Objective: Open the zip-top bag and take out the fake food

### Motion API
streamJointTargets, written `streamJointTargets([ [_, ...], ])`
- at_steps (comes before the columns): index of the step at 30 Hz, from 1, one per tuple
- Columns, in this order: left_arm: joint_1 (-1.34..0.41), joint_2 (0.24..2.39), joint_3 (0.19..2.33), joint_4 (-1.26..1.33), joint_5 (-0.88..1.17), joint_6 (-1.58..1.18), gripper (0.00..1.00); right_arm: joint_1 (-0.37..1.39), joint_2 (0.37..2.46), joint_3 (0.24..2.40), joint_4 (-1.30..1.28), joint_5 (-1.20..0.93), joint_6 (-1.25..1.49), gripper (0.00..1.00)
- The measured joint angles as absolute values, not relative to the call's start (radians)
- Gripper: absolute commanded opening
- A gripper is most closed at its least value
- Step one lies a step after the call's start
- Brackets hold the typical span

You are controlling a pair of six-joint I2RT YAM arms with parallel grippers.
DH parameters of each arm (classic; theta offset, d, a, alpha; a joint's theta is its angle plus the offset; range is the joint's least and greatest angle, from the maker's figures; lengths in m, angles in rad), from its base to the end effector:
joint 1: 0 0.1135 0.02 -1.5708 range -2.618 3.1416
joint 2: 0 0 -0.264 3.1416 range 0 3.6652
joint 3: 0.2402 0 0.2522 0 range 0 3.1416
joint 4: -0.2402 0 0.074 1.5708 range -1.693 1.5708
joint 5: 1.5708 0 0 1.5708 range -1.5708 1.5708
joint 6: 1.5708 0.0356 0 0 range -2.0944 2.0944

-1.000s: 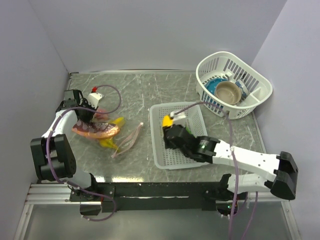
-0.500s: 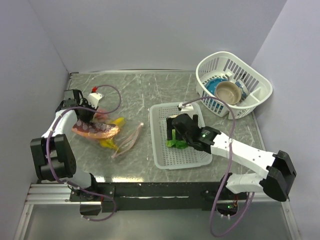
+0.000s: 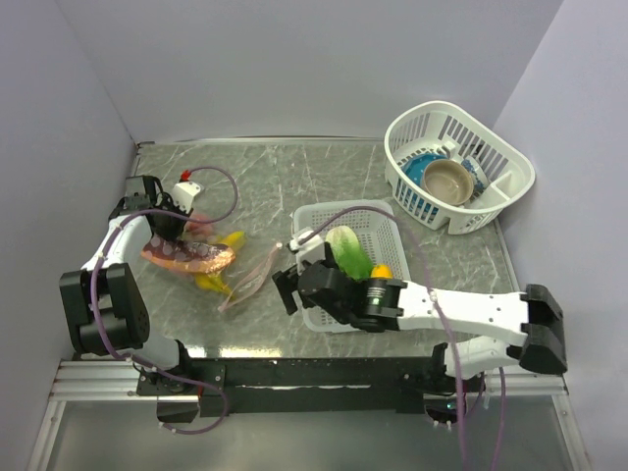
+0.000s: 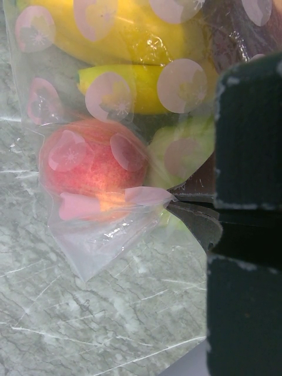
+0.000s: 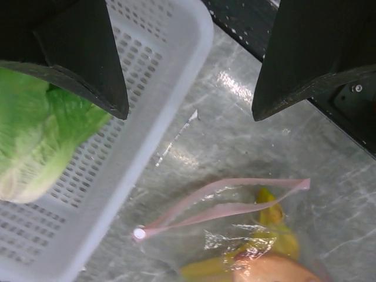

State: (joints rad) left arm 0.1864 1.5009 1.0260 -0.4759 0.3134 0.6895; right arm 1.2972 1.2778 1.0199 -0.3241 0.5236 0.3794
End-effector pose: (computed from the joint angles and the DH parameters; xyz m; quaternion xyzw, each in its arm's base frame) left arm 0.3062 0.0466 0.2304 0.2803 0.8992 -0.0068 0.3359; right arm 0.0937 0.2681 0.3042 -0.2665 0.8167 0.1884 0.4759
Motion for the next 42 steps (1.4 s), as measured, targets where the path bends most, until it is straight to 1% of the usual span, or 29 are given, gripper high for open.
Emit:
streamJointTargets([
  [1,0.186,1.501,1.026,-0.476,0.313,0.690,0.01,1.297,1.303,1.020,-0.298,0.517,0.375,0.83],
  [4,0.186,1.501,1.026,-0.476,0.314,0.690,0.01,1.297,1.429,1.028,-0.233,0.503,0.355,0.75],
  [6,0.186,1.502,1.026,-0.476,0.315,0.689,0.01,1.297,1.526,1.037,-0.202,0.494,0.342,0.72],
  [12,0.186,1.503,1.026,-0.476,0.317,0.686,0.01,1.297,1.728,1.108,-0.127,0.453,0.300,0.71],
  [21,0.186,1.503,1.026,-0.475,0.315,0.691,0.01,1.274,1.868,1.263,-0.032,0.408,0.286,0.71],
  [26,0.186,1.503,1.025,-0.472,0.312,0.693,0.01,1.260,1.952,1.345,-0.022,0.386,0.285,0.70],
  [30,0.186,1.503,1.025,-0.472,0.308,0.695,0.01,1.258,1.983,1.348,-0.020,0.371,0.286,0.67],
  [32,0.186,1.503,1.025,-0.472,0.308,0.695,0.01,1.258,1.983,1.336,-0.021,0.369,0.286,0.62],
  [34,0.186,1.503,1.025,-0.472,0.308,0.695,0.01,1.258,1.983,1.332,-0.017,0.365,0.286,0.61],
  [35,0.186,1.503,1.025,-0.472,0.308,0.695,0.01,1.258,1.983,1.331,-0.012,0.363,0.287,0.63],
  [36,0.186,1.503,1.025,-0.473,0.308,0.694,0.01,1.258,1.983,1.331,-0.007,0.361,0.287,0.73],
  [37,0.186,1.503,1.025,-0.473,0.308,0.694,0.01,1.258,1.983,1.331,-0.001,0.354,0.287,0.77],
  [38,0.186,1.503,1.025,-0.473,0.308,0.694,0.01,1.258,1.983,1.331,0.002,0.348,0.289,0.83],
  [40,0.186,1.503,1.025,-0.473,0.308,0.694,0.01,1.258,1.983,1.331,0.011,0.331,0.290,0.92],
  [41,0.186,1.503,1.025,-0.472,0.308,0.694,0.01,1.258,1.983,1.331,0.017,0.316,0.290,1.00],
  [42,0.186,1.503,1.025,-0.473,0.308,0.695,0.01,1.258,1.983,1.331,0.025,0.301,0.292,1.00],
])
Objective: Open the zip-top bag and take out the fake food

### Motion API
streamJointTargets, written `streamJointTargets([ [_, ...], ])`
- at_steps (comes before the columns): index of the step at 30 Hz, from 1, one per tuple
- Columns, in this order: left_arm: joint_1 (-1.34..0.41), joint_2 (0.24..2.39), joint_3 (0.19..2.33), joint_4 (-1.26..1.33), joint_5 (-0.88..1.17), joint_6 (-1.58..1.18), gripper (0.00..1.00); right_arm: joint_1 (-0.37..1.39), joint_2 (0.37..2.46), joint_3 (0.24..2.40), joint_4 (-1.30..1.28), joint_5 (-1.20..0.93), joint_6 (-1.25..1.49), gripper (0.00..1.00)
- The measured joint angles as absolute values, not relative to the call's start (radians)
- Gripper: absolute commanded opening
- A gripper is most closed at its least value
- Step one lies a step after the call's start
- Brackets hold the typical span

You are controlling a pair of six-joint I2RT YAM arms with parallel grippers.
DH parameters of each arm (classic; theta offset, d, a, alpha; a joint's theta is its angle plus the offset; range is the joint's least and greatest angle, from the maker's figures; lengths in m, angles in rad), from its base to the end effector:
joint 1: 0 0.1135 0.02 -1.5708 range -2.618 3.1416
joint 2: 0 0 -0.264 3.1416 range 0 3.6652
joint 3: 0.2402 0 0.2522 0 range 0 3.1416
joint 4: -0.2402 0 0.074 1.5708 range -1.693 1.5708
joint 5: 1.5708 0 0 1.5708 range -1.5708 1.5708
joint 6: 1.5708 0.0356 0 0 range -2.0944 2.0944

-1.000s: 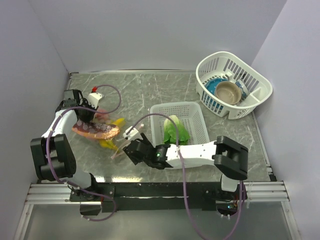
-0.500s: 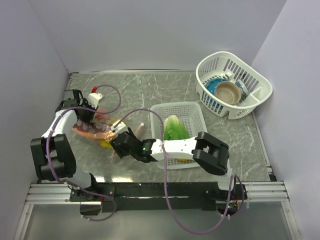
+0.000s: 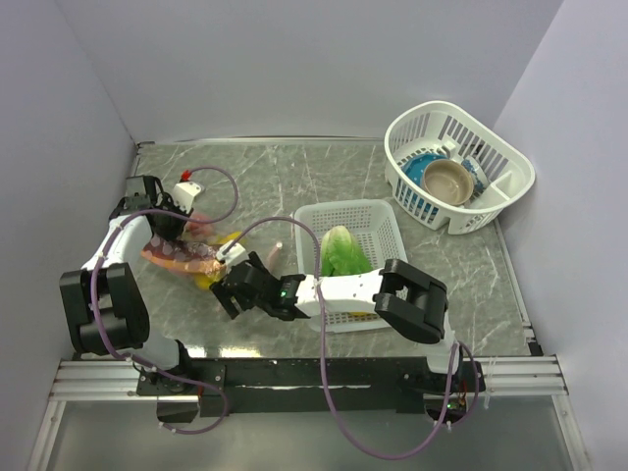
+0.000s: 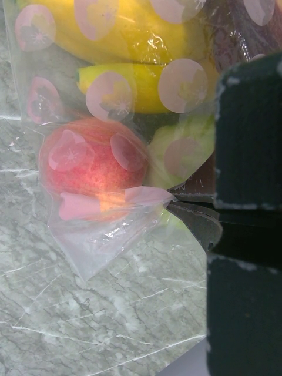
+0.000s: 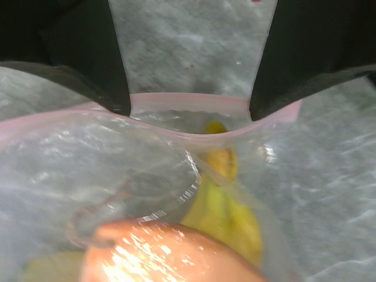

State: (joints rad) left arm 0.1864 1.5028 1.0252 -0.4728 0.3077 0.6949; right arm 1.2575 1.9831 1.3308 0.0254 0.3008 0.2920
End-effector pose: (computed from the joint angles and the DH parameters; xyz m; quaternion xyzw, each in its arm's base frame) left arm 0.3066 0.0468 0.2298 0.2820 0.8990 -0.0033 0.3351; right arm 0.1470 0.4195 0.1910 -0.3485 0.8116 0.2191 0.4146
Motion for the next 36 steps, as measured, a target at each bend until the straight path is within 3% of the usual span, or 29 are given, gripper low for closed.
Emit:
streamJointTargets([
  [24,0.186,1.503,1.025,-0.476,0.308,0.696,0.01,1.241,2.215,1.574,0.018,0.186,0.332,1.00],
  [30,0.186,1.503,1.025,-0.478,0.308,0.700,0.01,1.236,2.236,1.604,0.009,0.172,0.333,0.73],
  [31,0.186,1.503,1.025,-0.479,0.308,0.702,0.01,1.235,2.235,1.603,0.012,0.170,0.336,0.60],
  [33,0.186,1.502,1.025,-0.480,0.308,0.705,0.01,1.233,2.235,1.599,0.020,0.170,0.340,0.44],
  [34,0.186,1.503,1.025,-0.480,0.309,0.706,0.01,1.231,2.235,1.596,0.026,0.172,0.341,0.29],
  [36,0.186,1.503,1.026,-0.480,0.308,0.706,0.01,1.227,2.235,1.592,0.031,0.168,0.345,0.19],
])
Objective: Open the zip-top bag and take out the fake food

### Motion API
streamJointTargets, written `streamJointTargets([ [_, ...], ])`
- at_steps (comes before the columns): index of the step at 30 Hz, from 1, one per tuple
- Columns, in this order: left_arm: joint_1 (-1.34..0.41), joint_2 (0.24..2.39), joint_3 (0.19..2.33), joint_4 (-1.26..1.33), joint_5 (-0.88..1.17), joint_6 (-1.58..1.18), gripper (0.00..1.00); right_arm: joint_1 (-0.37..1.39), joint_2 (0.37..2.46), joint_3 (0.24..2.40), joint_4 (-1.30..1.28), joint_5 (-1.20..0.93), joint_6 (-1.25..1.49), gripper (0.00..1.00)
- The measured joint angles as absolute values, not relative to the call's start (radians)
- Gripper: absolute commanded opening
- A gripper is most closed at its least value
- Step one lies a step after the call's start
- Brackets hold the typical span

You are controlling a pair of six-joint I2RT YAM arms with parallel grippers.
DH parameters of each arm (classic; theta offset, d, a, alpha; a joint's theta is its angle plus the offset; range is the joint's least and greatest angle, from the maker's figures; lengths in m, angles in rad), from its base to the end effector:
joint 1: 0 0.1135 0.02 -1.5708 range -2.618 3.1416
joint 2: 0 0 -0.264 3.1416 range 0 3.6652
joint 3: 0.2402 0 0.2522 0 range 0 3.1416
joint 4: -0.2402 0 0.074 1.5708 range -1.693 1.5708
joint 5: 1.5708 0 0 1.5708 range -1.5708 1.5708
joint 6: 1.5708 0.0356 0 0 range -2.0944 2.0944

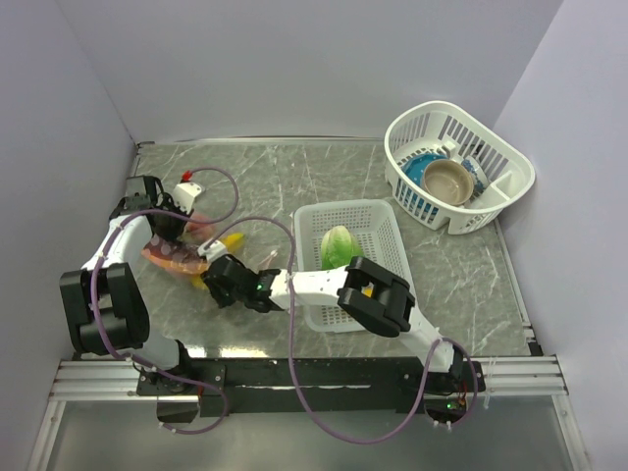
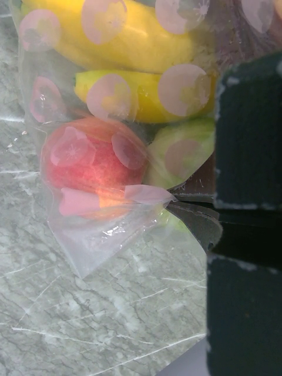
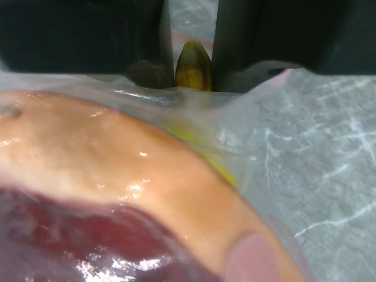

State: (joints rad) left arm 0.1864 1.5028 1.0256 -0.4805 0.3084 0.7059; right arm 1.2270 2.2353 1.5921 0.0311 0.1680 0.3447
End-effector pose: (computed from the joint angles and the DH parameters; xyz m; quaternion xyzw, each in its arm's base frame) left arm 0.3060 0.0467 0.2294 0.2868 0.8986 -0.0034 0.3322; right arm 0.1755 0.4726 0.1597 -0.3425 0.8160 0.2725 0.3775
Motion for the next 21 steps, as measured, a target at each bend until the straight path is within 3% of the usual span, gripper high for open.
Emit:
streamJointTargets([
  [1,0.186,1.503,1.027,-0.480,0.308,0.706,0.01,1.225,2.235,1.591,0.033,0.169,0.343,0.14],
  [10,0.186,1.510,1.040,-0.497,0.315,0.690,0.01,1.221,2.148,1.445,0.090,0.171,0.348,0.08],
  [16,0.193,1.523,1.050,-0.496,0.313,0.686,0.01,1.221,1.936,1.216,0.054,0.193,0.343,0.07],
  [21,0.204,1.538,1.063,-0.495,0.315,0.678,0.01,1.225,1.779,1.149,0.003,0.194,0.338,0.05],
])
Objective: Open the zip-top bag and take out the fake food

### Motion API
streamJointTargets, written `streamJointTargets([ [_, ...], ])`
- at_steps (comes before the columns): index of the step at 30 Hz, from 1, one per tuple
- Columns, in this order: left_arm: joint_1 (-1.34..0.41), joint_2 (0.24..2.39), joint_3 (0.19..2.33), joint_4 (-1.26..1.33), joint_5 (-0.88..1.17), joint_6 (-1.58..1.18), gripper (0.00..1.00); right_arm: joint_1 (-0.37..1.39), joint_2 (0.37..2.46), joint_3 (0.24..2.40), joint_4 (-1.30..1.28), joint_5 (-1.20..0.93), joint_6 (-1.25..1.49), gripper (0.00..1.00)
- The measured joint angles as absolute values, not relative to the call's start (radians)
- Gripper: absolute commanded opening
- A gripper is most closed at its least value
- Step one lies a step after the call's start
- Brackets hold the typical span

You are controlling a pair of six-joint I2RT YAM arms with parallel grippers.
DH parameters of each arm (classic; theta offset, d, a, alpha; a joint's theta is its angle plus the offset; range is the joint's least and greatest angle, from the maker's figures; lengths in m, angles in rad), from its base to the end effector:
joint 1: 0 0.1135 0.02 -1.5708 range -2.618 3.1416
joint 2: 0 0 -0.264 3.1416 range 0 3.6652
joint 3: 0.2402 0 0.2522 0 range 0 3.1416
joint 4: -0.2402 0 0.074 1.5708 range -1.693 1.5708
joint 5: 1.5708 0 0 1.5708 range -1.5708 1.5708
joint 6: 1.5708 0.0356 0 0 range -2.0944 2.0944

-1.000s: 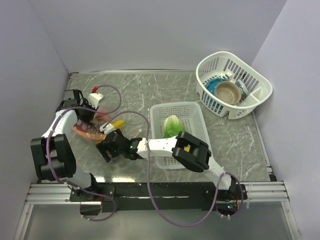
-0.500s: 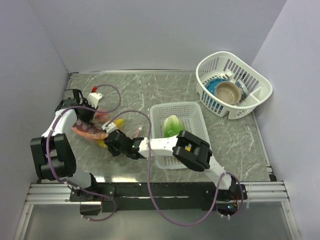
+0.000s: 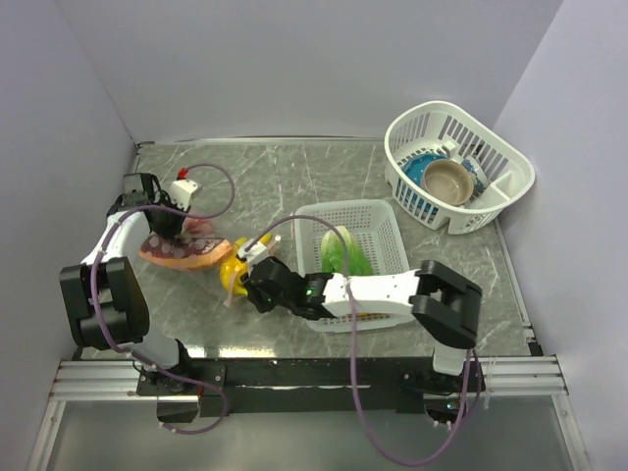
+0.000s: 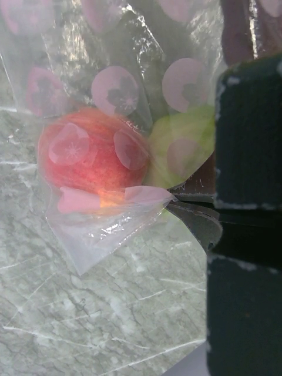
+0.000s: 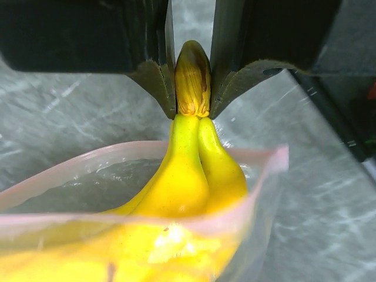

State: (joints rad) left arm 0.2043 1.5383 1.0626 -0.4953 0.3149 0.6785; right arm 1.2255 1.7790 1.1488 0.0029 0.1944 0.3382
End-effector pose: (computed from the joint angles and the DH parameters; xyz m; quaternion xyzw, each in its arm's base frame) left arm 0.3132 0.0536 0.2295 0.2667 0.9063 -0.0108 0.3278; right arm 0.1405 0.3703 0.2120 -0.3407 0.8197 0.2573 0.3819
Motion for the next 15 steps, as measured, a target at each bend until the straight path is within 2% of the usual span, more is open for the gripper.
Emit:
streamJointTargets([
  [8,0.203,1.538,1.063,-0.509,0.320,0.662,0.01,1.253,1.545,1.060,-0.109,0.189,0.318,0.04],
  [15,0.201,1.538,1.063,-0.539,0.327,0.643,0.01,1.267,1.222,0.945,-0.204,0.221,0.290,0.07],
])
